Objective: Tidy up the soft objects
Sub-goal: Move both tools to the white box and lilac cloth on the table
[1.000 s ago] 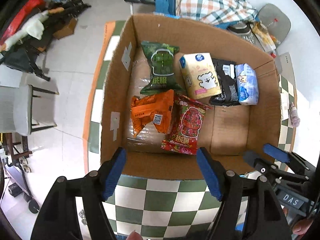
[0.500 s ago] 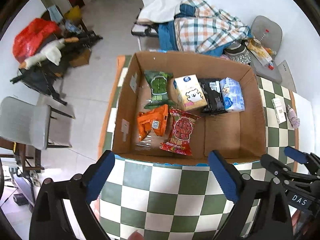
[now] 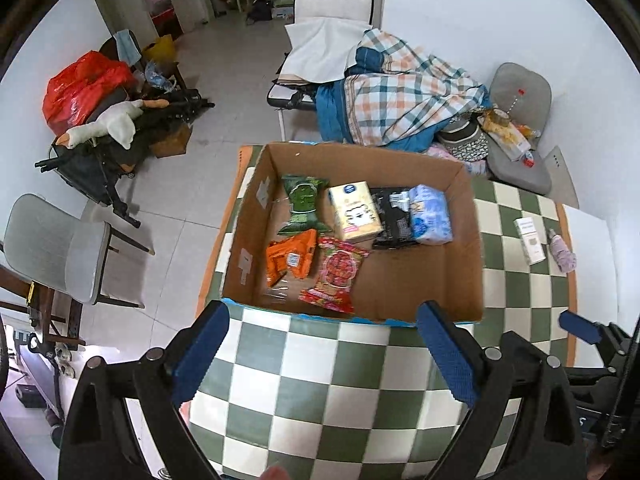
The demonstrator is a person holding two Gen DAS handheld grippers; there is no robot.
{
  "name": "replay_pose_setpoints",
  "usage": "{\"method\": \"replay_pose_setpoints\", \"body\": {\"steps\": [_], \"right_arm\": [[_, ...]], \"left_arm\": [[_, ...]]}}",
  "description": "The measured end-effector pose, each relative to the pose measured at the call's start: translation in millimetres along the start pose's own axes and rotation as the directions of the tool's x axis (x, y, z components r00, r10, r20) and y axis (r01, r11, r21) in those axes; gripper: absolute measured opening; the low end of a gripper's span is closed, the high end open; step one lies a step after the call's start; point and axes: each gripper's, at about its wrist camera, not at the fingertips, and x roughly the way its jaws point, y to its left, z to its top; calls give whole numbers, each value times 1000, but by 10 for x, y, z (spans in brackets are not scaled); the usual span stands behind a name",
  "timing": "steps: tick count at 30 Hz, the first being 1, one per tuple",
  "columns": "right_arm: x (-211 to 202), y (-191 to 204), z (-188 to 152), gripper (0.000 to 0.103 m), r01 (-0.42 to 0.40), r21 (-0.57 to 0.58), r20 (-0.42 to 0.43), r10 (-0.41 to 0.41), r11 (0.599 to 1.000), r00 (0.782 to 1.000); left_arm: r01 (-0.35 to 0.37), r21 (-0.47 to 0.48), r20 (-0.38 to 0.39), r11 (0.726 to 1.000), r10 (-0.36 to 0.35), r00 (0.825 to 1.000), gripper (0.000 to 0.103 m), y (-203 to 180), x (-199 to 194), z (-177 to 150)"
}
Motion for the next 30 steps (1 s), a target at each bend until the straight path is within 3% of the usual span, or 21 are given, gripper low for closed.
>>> {"method": "replay_pose_setpoints", "body": {"steps": [6,9,14,18,22,27,30], "right_arm": [[-141,-427,-25,103,-28,55,8,27,998,1000],[-222,-861,-27,103,-9,110,14,7,994,1000],[-289,-1725,22,103,76,201,12,-80,977,997],[-233,-2487,182,103,158,233,-9,-160,959,987],[49,-3207,484,103,186,223,-69,-175,957,982],[663,-3785,840,101,221,163,-173,-193,962,966],[1074,-4021,993,83,215,138,-233,-179,967,956]], "left_arm": [[52,56,-18,997,-51,999,96,-546,-6,112],[95,105,-54,990,-90,994,96,-988,115,194],[220,158,-161,962,-195,968,96,-1890,450,374],[254,169,-227,952,-213,950,96,-2520,813,539],[280,142,-340,949,-219,915,96,-3043,1370,700],[283,85,-451,955,-217,866,96,-3512,2126,875],[289,49,-503,956,-227,834,96,-3715,2480,930]]}}
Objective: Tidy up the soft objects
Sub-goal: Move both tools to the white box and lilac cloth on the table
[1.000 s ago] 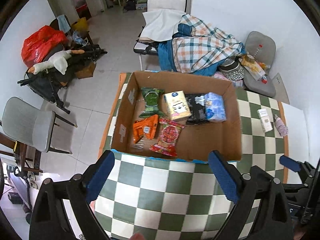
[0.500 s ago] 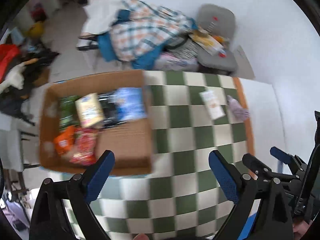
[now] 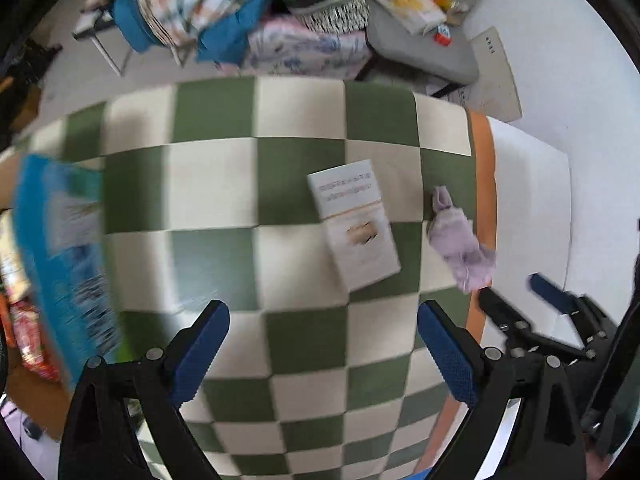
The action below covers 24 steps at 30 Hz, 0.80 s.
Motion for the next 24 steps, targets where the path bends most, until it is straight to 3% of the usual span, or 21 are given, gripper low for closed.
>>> {"method": "replay_pose_setpoints", "body": {"steps": [2,7,9,13,16,18,19,21,23,24], "right_arm": [[220,-29,92,75,-21,-3,-44,20,1000,999],[687,-102,238,71,-83,-19,-142,79,996,987],[769,-188,257,48,-73,5,-147,73,997,986],[785,-529,233,36,-146,184,-156,175,972,972],[806,-669,205,37,-180,231,-176,223,956,959],[791,-692,209,44,-165,206,-174,202,965,964],[771,-682,225,54,-150,188,-169,183,971,969],[697,-678,244,66,-130,166,-137,154,978,979],[656,-671,285,68,-131,160,-115,151,978,982],[648,-646,300,68,-133,153,-112,151,979,982]], "left_arm": [[-3,-13,-28,1000,3,1000,96,-53,189,136],[-36,-23,-78,999,34,996,94,-149,497,345],[-49,-30,-102,998,46,994,94,-176,602,398],[-77,-22,-131,997,74,989,94,-269,770,445],[-99,3,-149,995,99,984,94,-371,896,452],[-140,44,-138,989,145,980,94,-455,937,437],[-156,68,-115,985,163,980,92,-500,930,423],[-210,110,-74,971,219,973,77,-558,906,378],[-249,152,-29,956,256,966,59,-595,854,324],[-244,157,-25,957,251,968,59,-594,841,307]]}}
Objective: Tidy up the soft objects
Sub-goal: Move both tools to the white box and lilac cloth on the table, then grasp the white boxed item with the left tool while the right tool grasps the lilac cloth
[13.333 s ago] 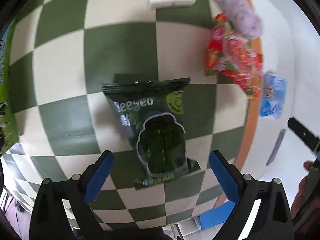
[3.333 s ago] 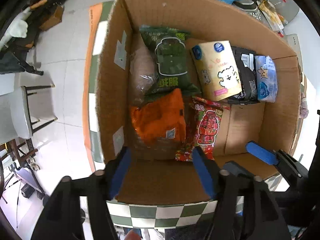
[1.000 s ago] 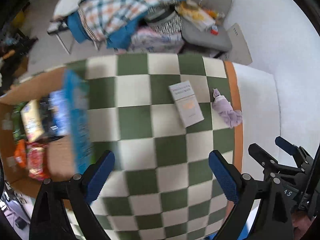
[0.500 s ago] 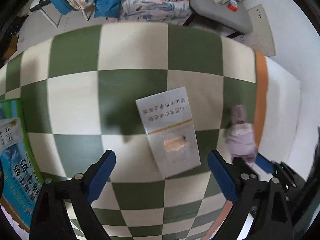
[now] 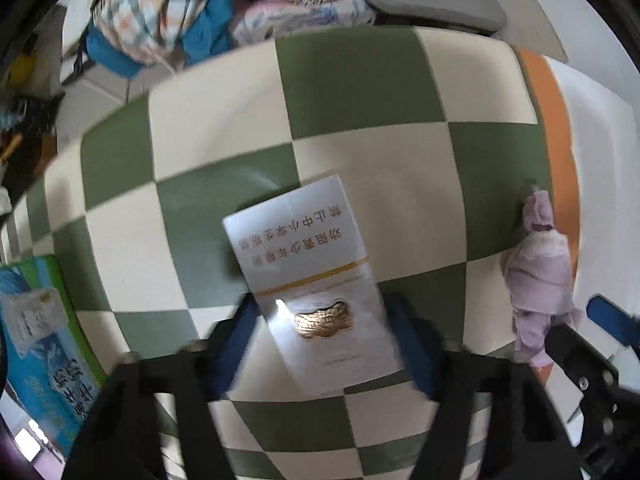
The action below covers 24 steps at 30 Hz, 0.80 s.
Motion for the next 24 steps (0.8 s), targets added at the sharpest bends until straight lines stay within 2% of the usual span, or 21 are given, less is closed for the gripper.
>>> {"method": "replay_pose_setpoints", "body": {"steps": [7,8,9,12,14,19,24], "right_arm": [[238,147,44,66,27,-19,-59,-28,999,998],[273,160,57,50,20,-15,-59,-21,1000,998],[298,175,48,41,11,-12,-64,-11,1000,998],[330,243,-6,35,54,-20,-54,-55,998,997],[335,279,-58,31,55,-8,-51,-56,998,997],[282,364,-208,29,6,34,-27,-5,999,1000],[73,487,-509,29,-45,53,25,43,998,999]], "left_arm": [[-5,1,33,1000,5,999,58,12,11,-213],[-5,-1,37,1000,5,999,57,13,7,-236],[-3,-1,40,1000,3,999,57,17,-3,-260],[-4,2,55,1000,4,998,57,48,-97,-295],[1,8,65,1000,-1,998,57,43,-148,-319],[25,28,103,999,-27,994,57,43,-375,-475],[53,49,144,997,-59,988,57,63,-618,-735]]}}
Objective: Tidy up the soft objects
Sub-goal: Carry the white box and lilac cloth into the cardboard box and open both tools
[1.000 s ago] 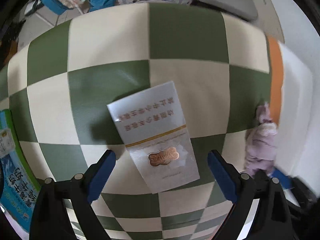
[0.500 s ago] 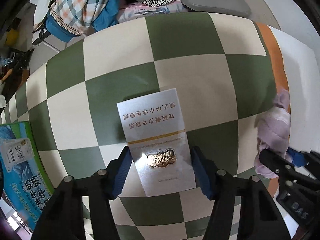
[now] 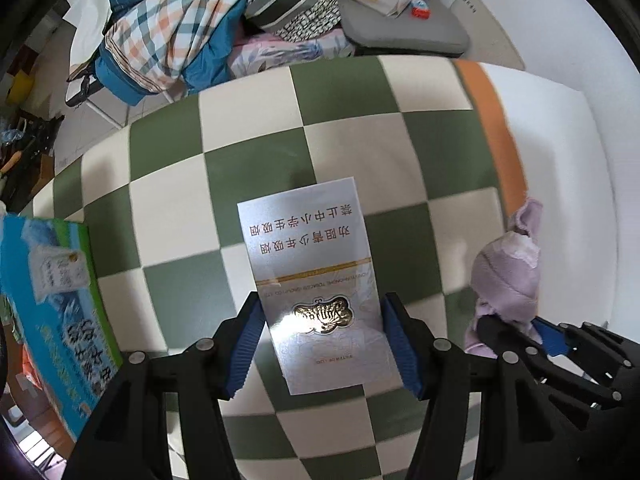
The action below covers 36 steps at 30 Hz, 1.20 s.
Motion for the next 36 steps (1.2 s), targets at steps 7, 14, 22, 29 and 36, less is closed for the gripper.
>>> {"method": "replay_pose_setpoints", "body": {"steps": [7,14,22,29,36], "right_arm": [[-337,225,-620,29,-80,16,63,79,997,995],[-775,579,-1227,29,-165,-7,125,165,986,978],[-1202,1384,-1805,29,-258,-111,127,271,960,954],[-1115,2599,-1952,29,-284,-235,78,310,930,948],[-782,3434,-1964,29,-227,-311,33,249,923,968]], "left_arm": [[78,19,81,997,-79,994,57,148,-544,-473],[168,18,182,986,-169,969,57,578,-1269,-956],[178,-44,243,983,-163,956,57,1547,-1700,-1403],[152,-162,215,975,-115,970,57,2552,-1616,-1662],[159,-229,143,960,-128,981,57,3151,-1253,-1645]]}}
